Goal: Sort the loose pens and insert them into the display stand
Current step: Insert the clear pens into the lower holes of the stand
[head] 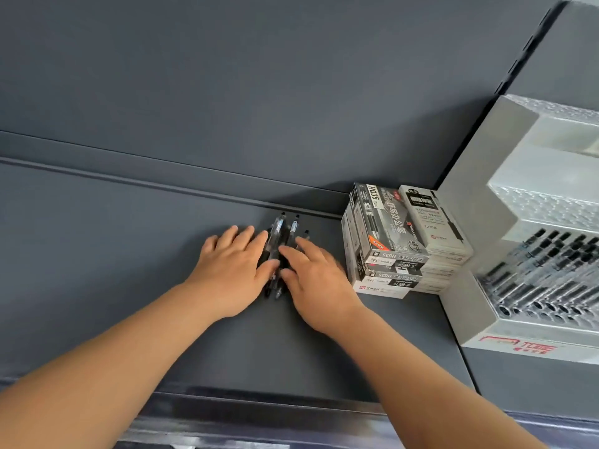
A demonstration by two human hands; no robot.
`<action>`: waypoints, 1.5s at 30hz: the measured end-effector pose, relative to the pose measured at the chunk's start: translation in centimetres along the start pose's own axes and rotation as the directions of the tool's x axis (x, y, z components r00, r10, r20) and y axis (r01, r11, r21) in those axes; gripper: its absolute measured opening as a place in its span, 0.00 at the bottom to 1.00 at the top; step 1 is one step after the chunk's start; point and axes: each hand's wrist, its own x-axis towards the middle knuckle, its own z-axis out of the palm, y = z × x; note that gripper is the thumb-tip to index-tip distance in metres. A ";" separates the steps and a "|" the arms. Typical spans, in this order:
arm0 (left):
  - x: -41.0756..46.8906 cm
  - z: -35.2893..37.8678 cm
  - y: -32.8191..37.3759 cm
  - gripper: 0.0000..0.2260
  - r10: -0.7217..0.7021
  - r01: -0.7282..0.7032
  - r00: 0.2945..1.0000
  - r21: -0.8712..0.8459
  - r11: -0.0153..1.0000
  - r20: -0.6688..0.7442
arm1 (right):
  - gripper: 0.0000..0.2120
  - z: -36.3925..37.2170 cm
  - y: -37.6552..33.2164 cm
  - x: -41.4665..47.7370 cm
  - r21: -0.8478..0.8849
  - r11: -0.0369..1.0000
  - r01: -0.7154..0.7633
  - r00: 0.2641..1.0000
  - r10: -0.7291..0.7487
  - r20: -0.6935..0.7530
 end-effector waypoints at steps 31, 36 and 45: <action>3.8 -2.2 -0.7 0.23 -0.198 0.185 0.979 -0.211 0.960 -0.041 | 0.28 0.3 -0.6 2.9 0.332 0.893 -0.305 0.919 0.367 -0.142; 3.5 -2.7 -0.6 0.08 -0.143 0.134 0.989 -0.190 0.973 -0.033 | 0.18 0.2 -1.3 3.0 0.309 0.914 -0.264 0.944 0.311 -0.114; 2.4 -3.5 -1.2 0.07 -0.077 0.094 0.995 -0.431 0.897 0.058 | 0.03 -1.4 -1.1 1.9 0.673 0.707 -0.219 0.956 0.294 0.002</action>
